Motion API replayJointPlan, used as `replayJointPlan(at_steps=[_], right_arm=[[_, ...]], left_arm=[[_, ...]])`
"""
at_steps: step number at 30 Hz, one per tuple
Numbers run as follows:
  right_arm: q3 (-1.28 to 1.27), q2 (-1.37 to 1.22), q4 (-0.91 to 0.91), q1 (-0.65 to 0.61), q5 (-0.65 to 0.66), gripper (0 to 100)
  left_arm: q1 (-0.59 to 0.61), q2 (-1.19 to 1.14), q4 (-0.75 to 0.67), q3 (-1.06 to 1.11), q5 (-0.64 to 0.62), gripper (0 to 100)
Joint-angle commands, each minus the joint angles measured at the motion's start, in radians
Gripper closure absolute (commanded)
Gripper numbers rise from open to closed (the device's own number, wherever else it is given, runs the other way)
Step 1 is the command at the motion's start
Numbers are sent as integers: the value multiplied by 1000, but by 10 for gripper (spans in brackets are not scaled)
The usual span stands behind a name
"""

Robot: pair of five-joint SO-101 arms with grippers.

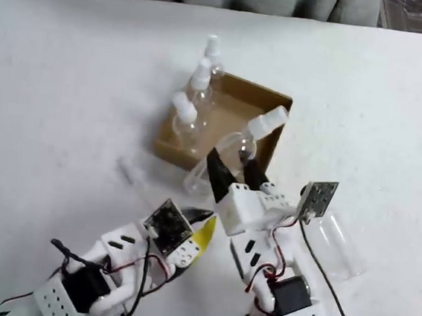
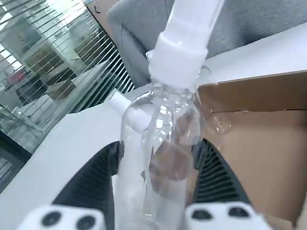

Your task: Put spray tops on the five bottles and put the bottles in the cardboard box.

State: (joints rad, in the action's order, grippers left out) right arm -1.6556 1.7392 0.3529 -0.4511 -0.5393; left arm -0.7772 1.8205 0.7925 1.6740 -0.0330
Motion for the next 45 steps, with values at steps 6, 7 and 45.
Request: replayJointPlan(at_steps=[6, 7, 45], right_arm=[[51, 18, 61, -85, -6, 982], [68, 27, 101, -91, -6, 982], [212, 62, 427, -88, 198, 982]], left_arm=[[54, 5, -63, -2, 8, 980], [85, 5, -87, 6, 11, 980], [119, 4, -114, 18, 12, 980]])
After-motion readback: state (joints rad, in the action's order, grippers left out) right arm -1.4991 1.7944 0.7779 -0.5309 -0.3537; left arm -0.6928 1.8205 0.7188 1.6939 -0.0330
